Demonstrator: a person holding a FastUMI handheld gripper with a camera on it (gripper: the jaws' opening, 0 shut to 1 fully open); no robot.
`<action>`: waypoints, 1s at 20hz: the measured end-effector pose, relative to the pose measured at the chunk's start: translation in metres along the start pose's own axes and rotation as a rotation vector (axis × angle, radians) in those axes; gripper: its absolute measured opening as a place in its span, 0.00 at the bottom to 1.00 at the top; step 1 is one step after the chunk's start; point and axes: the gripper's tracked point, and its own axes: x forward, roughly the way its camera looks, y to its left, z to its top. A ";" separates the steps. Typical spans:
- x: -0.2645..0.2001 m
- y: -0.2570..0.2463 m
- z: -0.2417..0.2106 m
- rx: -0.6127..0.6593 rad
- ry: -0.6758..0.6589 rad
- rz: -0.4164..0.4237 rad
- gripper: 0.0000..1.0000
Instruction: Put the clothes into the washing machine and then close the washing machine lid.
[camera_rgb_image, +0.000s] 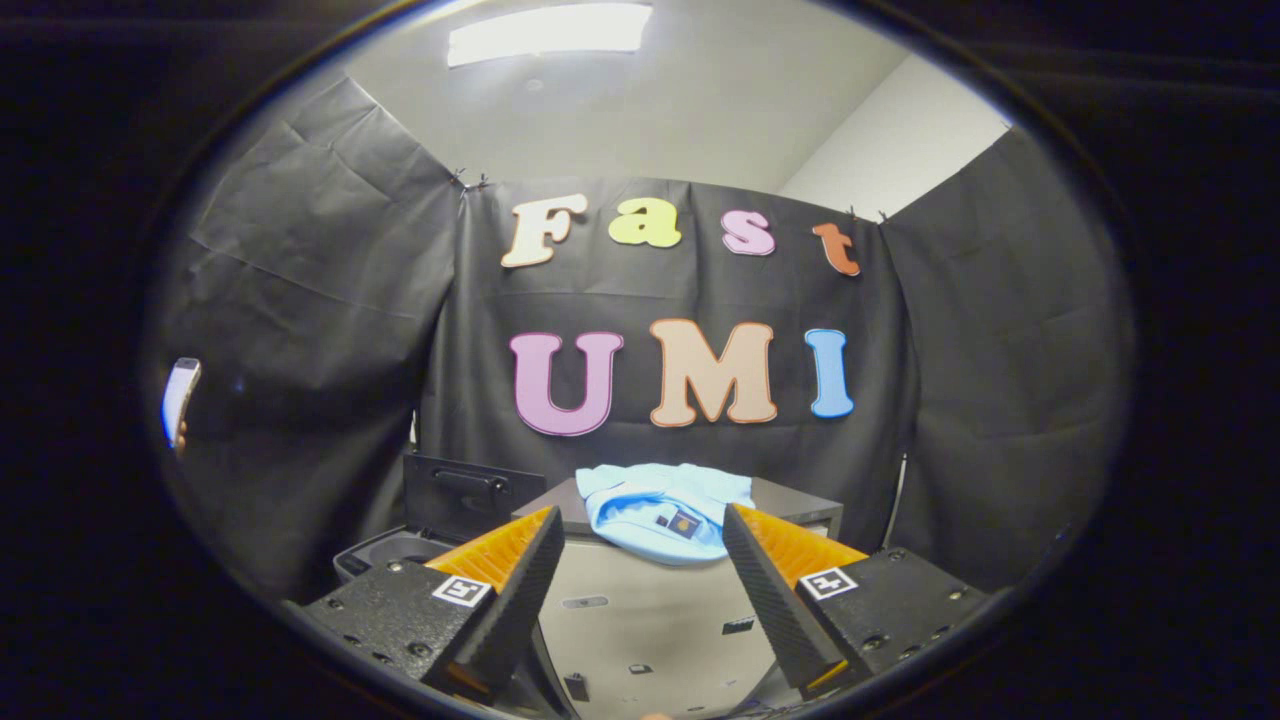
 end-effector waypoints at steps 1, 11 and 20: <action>0.000 0.000 0.001 -0.005 -0.001 -0.001 0.96; 0.002 0.004 -0.002 -0.014 0.004 0.005 0.96; 0.054 0.008 0.013 -0.026 0.025 0.034 0.97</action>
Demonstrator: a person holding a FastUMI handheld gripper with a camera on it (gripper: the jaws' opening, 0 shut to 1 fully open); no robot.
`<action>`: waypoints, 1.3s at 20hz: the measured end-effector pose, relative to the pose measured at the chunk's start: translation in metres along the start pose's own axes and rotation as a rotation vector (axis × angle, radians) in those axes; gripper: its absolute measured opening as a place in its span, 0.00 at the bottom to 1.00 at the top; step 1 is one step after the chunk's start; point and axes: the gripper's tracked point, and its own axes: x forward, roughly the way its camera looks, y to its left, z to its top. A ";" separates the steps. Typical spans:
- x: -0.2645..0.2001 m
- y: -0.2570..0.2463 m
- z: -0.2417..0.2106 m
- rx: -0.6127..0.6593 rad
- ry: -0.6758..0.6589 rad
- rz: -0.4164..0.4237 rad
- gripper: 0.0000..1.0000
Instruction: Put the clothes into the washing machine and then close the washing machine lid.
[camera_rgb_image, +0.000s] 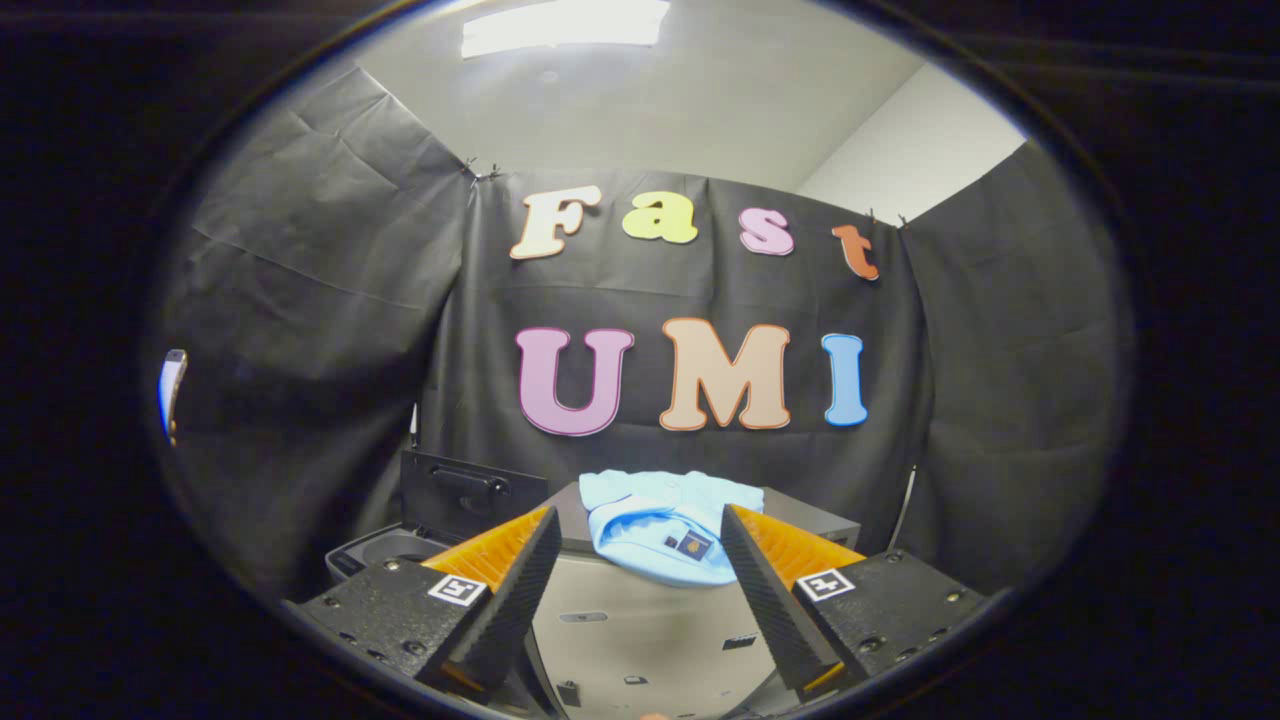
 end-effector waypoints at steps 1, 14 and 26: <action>0.012 0.000 0.003 0.008 0.005 0.008 0.97; 0.160 -0.017 -0.022 -0.051 0.208 0.014 0.97; 0.209 -0.060 -0.118 -0.049 0.485 -0.094 0.97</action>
